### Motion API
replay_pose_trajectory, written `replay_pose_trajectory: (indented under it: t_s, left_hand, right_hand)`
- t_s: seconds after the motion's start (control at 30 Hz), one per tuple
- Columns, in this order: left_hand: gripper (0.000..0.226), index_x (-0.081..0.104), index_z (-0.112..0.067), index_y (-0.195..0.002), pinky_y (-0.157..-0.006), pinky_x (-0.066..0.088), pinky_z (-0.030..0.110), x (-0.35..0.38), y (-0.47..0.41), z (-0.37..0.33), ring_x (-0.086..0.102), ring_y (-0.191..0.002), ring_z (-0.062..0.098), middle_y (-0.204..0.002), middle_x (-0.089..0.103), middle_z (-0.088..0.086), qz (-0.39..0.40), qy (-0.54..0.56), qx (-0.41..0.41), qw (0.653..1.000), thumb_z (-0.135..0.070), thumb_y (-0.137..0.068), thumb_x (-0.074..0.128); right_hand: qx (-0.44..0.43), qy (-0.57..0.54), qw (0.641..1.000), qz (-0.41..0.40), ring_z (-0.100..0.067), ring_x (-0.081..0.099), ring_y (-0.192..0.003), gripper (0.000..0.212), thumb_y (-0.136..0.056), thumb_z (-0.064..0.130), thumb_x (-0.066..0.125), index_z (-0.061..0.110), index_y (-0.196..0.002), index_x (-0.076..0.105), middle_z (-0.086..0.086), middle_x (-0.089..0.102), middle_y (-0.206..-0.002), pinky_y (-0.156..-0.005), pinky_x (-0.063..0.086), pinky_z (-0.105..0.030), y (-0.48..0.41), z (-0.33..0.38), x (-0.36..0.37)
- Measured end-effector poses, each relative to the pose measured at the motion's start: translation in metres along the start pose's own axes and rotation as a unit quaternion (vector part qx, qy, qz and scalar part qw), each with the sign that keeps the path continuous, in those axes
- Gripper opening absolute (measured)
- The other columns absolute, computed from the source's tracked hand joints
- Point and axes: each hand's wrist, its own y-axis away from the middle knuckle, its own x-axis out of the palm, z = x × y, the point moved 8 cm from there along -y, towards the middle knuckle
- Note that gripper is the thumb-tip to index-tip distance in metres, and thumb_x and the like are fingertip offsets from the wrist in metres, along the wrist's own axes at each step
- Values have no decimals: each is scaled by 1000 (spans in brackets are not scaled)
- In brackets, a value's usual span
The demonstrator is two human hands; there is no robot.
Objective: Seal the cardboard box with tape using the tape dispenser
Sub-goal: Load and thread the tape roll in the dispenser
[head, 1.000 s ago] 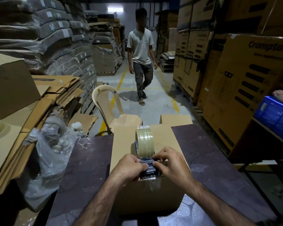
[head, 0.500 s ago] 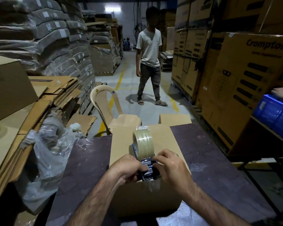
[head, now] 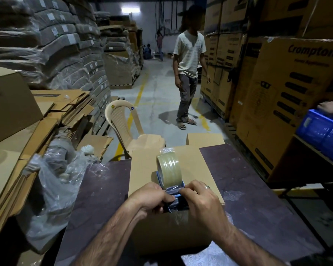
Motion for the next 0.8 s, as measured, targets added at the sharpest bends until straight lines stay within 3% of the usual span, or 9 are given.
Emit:
replay_pose_trajectory:
  t_s: [0.13, 0.43, 0.57, 0.8]
  left_hand:
    - [24, 58, -7, -65, -38, 38, 17, 4, 1, 1, 46, -46, 9, -56, 59, 5, 28, 26, -9, 999, -1, -88, 63]
    - [27, 55, -10, -63, -37, 37, 16, 4, 3, 1, 40, -44, 10, -54, 48, 4, 14, 21, -11, 1000, -5, -87, 67]
    - [33, 51, -13, -59, -35, 35, 16, 6, 3, 0, 40, -42, 9, -58, 53, 6, 8, 14, 4, 1000, -5, -85, 69]
    - [32, 50, -12, -61, -34, 36, 15, 8, 4, 0, 43, -41, 8, -52, 60, 1, 5, 35, 13, 999, -3, -83, 70]
  right_hand:
    - [-6, -18, 1000, -8, -17, 54, -66, 9, -80, 7, 64, 11, -85, 70, -2, 60, -76, -54, 44, -26, 2, -4, -1]
    - [26, -41, 999, -6, -18, 59, -76, 23, -88, 20, 52, 12, -92, 74, -4, 63, -85, -55, 48, -23, 6, -8, -4]
    - [25, -21, 999, -8, -17, 54, -80, 10, -82, 15, 65, 12, -86, 73, -3, 63, -85, -55, 46, -23, 6, -4, -7]
    - [26, -35, 999, 22, -14, 49, -77, 3, -81, 12, 68, 13, -80, 71, 1, 59, -82, -59, 41, -24, 6, -1, -6]
